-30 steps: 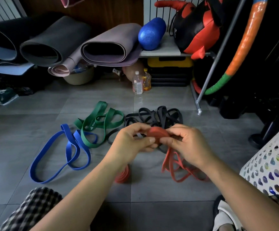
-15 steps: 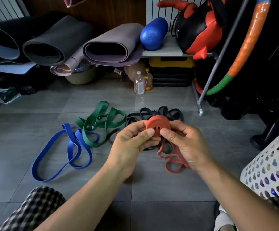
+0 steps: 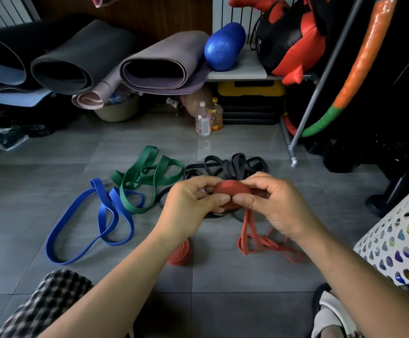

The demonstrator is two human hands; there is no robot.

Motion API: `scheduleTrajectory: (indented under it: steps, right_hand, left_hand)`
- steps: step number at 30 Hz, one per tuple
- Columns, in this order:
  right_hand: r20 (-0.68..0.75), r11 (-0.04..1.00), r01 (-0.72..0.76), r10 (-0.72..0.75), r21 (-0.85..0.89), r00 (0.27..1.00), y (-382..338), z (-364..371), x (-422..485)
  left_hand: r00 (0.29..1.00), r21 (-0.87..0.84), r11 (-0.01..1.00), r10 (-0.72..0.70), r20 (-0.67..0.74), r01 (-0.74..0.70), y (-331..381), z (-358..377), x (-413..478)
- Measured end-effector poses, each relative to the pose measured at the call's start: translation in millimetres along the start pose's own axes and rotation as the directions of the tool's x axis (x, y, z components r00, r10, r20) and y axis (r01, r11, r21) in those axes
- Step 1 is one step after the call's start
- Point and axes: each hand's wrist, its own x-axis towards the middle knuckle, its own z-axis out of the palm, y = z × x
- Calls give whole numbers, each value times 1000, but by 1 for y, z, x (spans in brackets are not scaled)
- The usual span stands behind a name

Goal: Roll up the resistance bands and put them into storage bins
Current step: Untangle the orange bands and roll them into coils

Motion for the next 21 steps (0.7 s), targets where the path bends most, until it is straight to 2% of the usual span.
scheduleTrajectory:
  steps: [4, 7, 11, 13, 14, 15, 16, 17, 19, 21]
  right_hand:
    - [-3, 984, -46, 48, 171, 999, -4, -1, -1]
    - [-39, 958, -57, 71, 280, 997, -3, 4, -3]
    - [-93, 978, -31, 51, 206, 994, 1, 7, -3]
    - [-73, 997, -18, 23, 71, 997, 3, 3, -2]
    - [-64, 999, 5, -8, -44, 998, 5, -1, -1]
    - [-49, 982, 40, -50, -184, 998, 7, -4, 0]
    - [-26, 945, 79, -92, -317, 995, 10, -5, 1]
    - [3, 902, 116, -127, -417, 992, 11, -6, 1]
    - [57, 844, 177, -172, -507, 983, 11, -5, 0]
    - [50, 866, 198, -197, -458, 979, 9, -4, -1]
  left_hand:
    - [999, -315, 949, -15, -41, 2, 5, 4, -2]
    - [998, -443, 896, -30, -52, 4, 5, 6, -1]
    - [996, -561, 824, -89, 13, 81, -1, 11, -2]
    - [995, -448, 889, -95, 36, 101, 0, 7, -1]
    - [998, -259, 964, -57, 13, 58, -1, 2, 1]
    - [999, 18, 1000, 25, -21, -25, -3, -3, 3]
    - [992, 280, 953, 128, -18, -118, -4, -7, 4]
    - [978, 440, 876, 209, 22, -198, -4, -10, 5]
    - [964, 516, 816, 247, 98, -262, -2, -12, 6]
    - [971, 432, 871, 231, 63, -235, -1, -12, 6]
